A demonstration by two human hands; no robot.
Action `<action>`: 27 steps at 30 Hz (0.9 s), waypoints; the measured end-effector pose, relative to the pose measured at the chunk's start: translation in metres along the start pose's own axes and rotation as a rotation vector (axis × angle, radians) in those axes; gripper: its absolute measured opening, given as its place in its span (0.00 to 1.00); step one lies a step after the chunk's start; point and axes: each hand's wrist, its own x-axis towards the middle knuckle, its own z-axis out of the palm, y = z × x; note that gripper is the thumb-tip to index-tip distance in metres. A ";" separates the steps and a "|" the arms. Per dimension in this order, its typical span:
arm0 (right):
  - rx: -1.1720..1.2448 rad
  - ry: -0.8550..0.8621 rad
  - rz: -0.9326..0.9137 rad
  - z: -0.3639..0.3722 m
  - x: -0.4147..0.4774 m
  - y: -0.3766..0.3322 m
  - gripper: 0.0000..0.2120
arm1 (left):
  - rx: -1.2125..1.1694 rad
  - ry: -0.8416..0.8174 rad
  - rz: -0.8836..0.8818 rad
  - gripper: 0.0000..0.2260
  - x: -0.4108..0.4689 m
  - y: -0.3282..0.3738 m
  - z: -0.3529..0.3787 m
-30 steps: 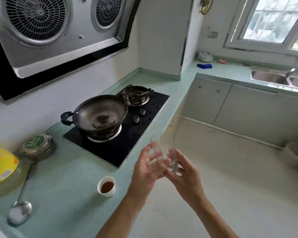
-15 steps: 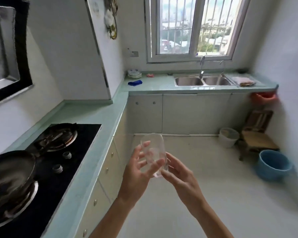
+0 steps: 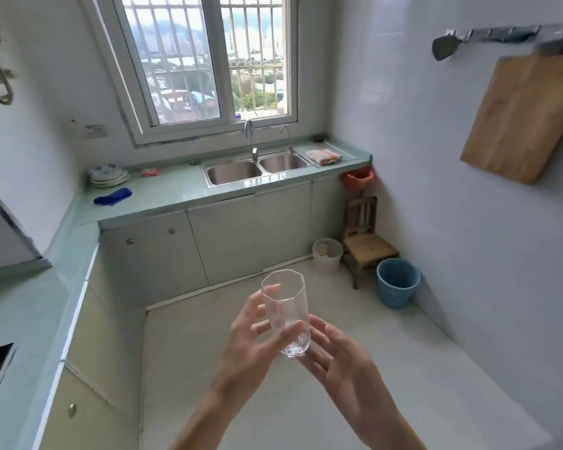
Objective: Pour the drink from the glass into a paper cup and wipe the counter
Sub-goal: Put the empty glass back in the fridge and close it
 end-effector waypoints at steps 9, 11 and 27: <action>0.069 0.201 -0.229 -0.020 0.072 -0.075 0.24 | -0.002 -0.350 0.115 0.25 0.147 0.011 0.052; 0.046 0.257 -0.283 -0.019 0.086 -0.093 0.22 | -0.003 -0.414 0.135 0.25 0.176 0.018 0.064; -0.041 0.632 -0.602 -0.100 0.096 -0.173 0.21 | -0.124 -0.870 0.092 0.29 0.280 0.007 0.226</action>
